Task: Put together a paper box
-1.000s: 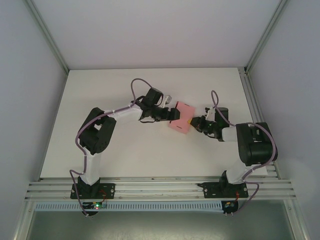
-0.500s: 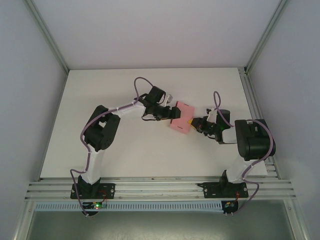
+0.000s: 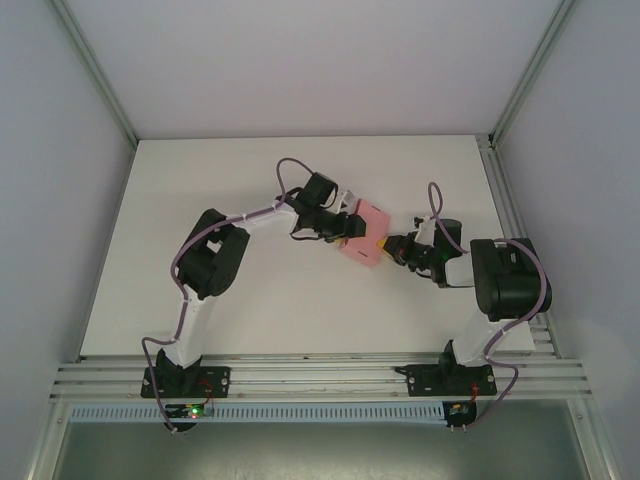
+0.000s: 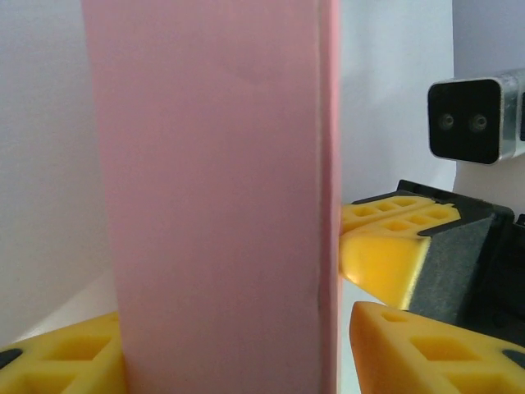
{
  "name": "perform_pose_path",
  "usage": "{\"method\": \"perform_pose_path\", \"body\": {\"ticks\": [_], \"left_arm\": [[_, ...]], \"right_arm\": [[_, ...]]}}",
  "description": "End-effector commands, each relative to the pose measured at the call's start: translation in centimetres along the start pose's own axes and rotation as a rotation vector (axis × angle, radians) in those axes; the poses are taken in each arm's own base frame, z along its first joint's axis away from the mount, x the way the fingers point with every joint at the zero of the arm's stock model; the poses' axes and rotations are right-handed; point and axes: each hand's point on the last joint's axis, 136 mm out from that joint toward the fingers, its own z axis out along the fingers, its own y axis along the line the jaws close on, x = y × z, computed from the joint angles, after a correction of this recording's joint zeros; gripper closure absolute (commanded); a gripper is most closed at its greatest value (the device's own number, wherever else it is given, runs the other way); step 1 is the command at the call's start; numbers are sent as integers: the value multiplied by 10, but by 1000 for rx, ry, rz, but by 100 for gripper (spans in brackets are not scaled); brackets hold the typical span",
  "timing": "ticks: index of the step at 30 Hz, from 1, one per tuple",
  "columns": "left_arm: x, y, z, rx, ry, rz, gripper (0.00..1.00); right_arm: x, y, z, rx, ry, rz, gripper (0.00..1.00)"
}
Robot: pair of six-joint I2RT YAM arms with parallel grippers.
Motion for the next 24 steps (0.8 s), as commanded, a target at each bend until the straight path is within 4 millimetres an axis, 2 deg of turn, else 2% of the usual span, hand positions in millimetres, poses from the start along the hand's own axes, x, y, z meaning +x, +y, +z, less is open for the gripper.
{"method": "perform_pose_path", "body": {"ticks": [1, 2, 3, 4, 5, 6, 8, 10, 11, 12, 13, 16, 19, 23, 24], "left_arm": [[-2, -34, -19, -42, -26, 131, 42], [-4, -31, -28, -100, -41, 153, 44], [-6, -25, -36, -168, -56, 168, 48], [-8, -23, -45, -225, -70, 197, 48], [-10, -18, -54, -282, -81, 222, 49], [-12, -14, -61, -325, -95, 237, 49], [-14, -13, -70, -367, -110, 263, 49], [-14, -14, -72, -373, -107, 271, 50], [-14, -13, -76, -398, -110, 268, 51], [-16, -7, -82, -442, -124, 264, 53], [-17, -2, -88, -484, -141, 266, 53], [-18, 12, -108, -597, -184, 293, 54], [-20, 22, -127, -727, -228, 336, 57], [-22, 29, -147, -969, -272, 498, 58], [-24, 30, -153, -1040, -276, 539, 55]], "right_arm": [[56, -80, -6, 292, 98, 221, 90], [57, -81, -6, 297, 101, 227, 80], [57, -80, -6, 296, 100, 221, 74], [57, -80, -6, 295, 96, 211, 68], [56, -78, -6, 287, 88, 191, 56], [57, -76, -6, 275, 85, 165, 50], [58, -72, -7, 247, 73, 122, 38], [58, -69, -9, 222, 51, 82, 32], [57, -67, -10, 210, 34, 72, 24], [57, -67, -10, 209, 25, 70, 20], [56, -67, -11, 210, 17, 69, 4], [50, -64, -10, 199, -14, 48, 2], [59, -69, -15, 225, -16, 61, 2], [61, -70, -15, 247, -13, 58, 2], [62, -70, -15, 249, -11, 54, 2]]}}
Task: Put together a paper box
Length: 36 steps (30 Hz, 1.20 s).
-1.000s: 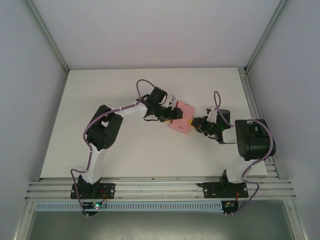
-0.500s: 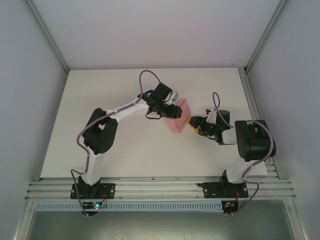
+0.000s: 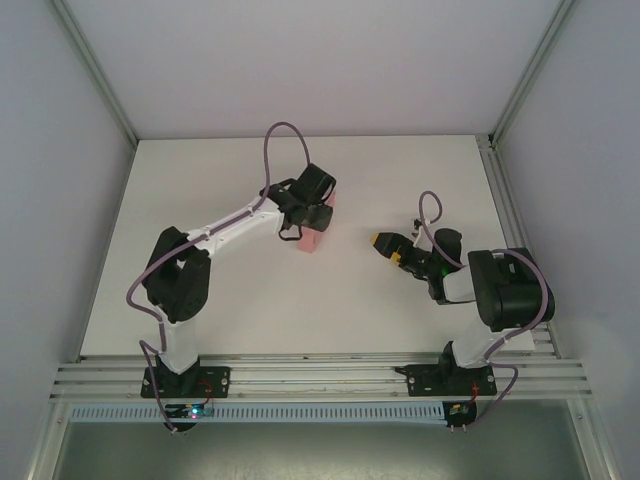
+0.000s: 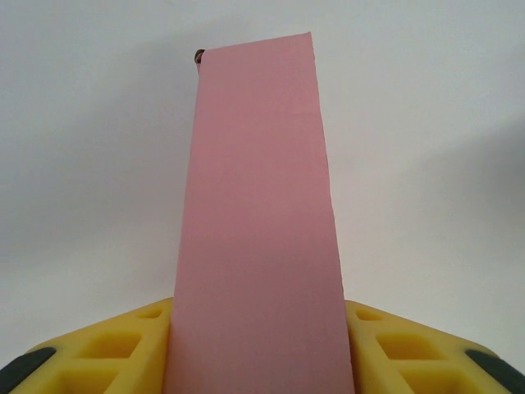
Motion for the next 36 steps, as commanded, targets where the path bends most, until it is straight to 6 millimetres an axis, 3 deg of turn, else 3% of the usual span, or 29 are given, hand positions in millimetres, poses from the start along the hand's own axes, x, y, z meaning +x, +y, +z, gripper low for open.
{"method": "perform_pose_path", "body": {"ticks": [1, 8, 15, 17, 19, 22, 24, 28, 31, 33, 34, 36], "left_arm": [[-5, 28, -21, -305, -55, 218, 54], [22, 19, 3, -354, -8, 376, 55], [47, -16, 18, -283, -3, 486, 48], [54, -23, 20, -247, 20, 475, 39], [58, -32, 18, -190, 39, 460, 21], [57, -39, 10, -134, 21, 423, 10], [55, -43, 2, -101, 3, 402, 0], [46, -53, -21, -19, -51, 337, 0], [35, -64, -50, 85, -124, 266, 0], [25, -55, -70, 103, -174, 179, 0], [23, -48, -77, 120, -182, 125, 0], [19, -19, -87, 150, -197, -22, 0]], "right_arm": [[72, -75, -18, 308, 141, 252, 2], [80, -79, -26, 390, 114, 224, 2], [92, -83, -36, 456, 116, 240, 2], [93, -85, -39, 469, 102, 250, 2], [94, -86, -42, 482, 94, 256, 2], [98, -85, -43, 500, 97, 239, 2], [103, -74, -39, 456, 110, 231, 2], [101, -60, -36, 492, 123, 152, 2], [83, -35, -34, 467, 95, 84, 2], [73, -21, -40, 480, 85, 27, 2], [57, -8, -42, 490, 62, -16, 2], [33, 11, -50, 511, 19, -120, 2]]}}
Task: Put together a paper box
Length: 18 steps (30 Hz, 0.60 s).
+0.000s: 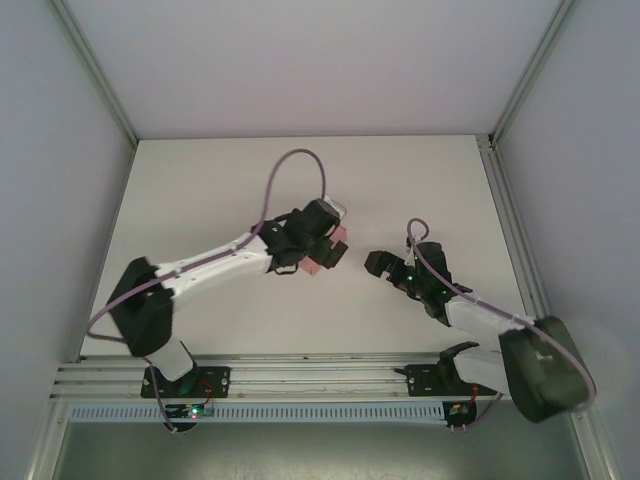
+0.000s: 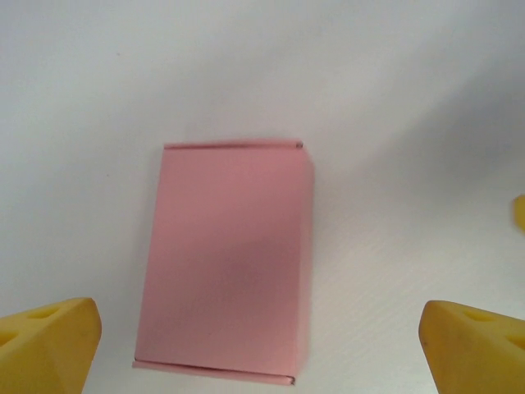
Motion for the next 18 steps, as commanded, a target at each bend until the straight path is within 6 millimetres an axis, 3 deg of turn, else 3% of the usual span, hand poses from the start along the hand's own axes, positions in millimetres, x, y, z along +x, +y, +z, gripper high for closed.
{"method": "perform_pose_path", "body": {"ticks": [1, 3, 4, 7, 10, 15, 18], "left_arm": [[-8, 45, -19, 46, -87, -297, 0], [5, 95, -25, -28, -142, -424, 0], [18, 131, -29, -148, -165, -488, 0], [60, 215, -49, -422, -217, -598, 0], [101, 273, -70, -708, -279, -586, 0], [131, 286, -72, -785, -423, -516, 0], [140, 284, -62, -772, -470, -438, 0]], "right_arm": [[-24, -2, -24, 151, -42, -115, 2], [-49, 2, -35, 183, -136, -164, 2], [-63, 1, -40, 214, -193, -197, 2], [-100, -15, -56, 350, -332, -286, 2], [-133, -27, -67, 431, -458, -354, 2], [-169, -32, -72, 441, -621, -547, 2], [-171, -33, -60, 418, -693, -670, 2]]}}
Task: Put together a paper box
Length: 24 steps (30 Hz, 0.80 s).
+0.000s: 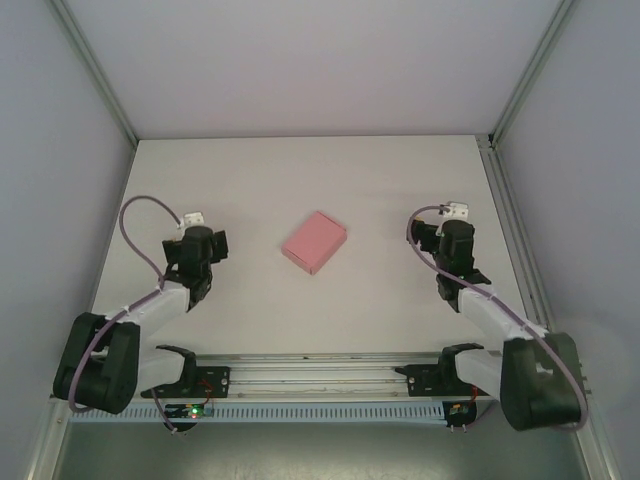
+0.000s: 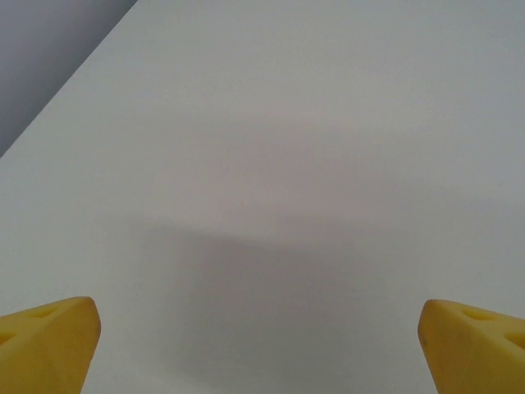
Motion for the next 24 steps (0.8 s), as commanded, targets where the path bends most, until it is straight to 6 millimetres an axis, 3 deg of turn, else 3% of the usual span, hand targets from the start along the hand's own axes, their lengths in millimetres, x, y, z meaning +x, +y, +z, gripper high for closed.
{"method": "perform_pose_path", "body": {"ticks": [1, 3, 5, 8, 24], "left_arm": [[-49, 5, 1, -5, -257, -18, 0], [-46, 5, 13, 2, -265, -18, 0], [-36, -4, 28, 77, -260, -26, 0], [-30, -15, 49, 139, -199, -6, 0], [-27, -10, 50, 170, -168, -41, 0]], "right_arm": [[-21, 5, 8, -29, -211, -157, 2], [-8, 15, 17, -96, -246, -184, 2], [2, 0, 27, -78, -216, -126, 2], [3, 4, 40, -168, -146, -106, 2], [1, -3, 40, -115, -160, -97, 2]]}}
